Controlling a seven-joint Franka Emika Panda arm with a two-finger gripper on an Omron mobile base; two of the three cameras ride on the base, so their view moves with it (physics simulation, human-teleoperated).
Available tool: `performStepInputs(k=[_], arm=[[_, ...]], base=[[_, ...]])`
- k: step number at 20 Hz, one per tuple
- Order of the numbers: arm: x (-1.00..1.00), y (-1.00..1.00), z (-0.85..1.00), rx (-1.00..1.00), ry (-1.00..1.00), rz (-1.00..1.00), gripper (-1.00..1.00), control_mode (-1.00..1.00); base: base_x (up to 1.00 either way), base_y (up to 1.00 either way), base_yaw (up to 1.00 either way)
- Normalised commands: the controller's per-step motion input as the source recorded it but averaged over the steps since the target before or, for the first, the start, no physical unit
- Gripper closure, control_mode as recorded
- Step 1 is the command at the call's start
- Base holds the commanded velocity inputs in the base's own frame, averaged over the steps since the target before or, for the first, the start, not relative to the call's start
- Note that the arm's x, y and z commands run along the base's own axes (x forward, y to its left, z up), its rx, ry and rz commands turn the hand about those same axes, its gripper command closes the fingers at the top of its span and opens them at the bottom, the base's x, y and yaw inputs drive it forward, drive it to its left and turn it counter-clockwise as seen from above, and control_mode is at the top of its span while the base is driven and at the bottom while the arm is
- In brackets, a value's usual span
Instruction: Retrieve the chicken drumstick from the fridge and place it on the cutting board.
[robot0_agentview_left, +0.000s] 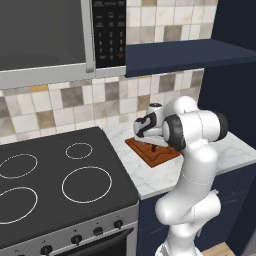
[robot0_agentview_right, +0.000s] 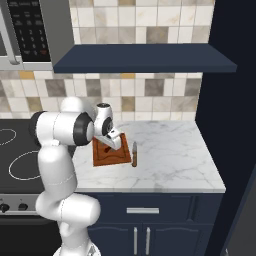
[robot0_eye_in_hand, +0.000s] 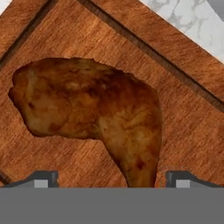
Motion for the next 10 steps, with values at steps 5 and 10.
performStepInputs(k=[5,10], arm=[[-0.41,-0.14,0.23,0.00,0.00,-0.16,-1.00,-1.00],[-0.68,0.00,0.46,0.00,-0.03,-0.09,-1.00,-1.00]], base=[[0.00,0.00,0.00],[0.00,0.00,0.00]])
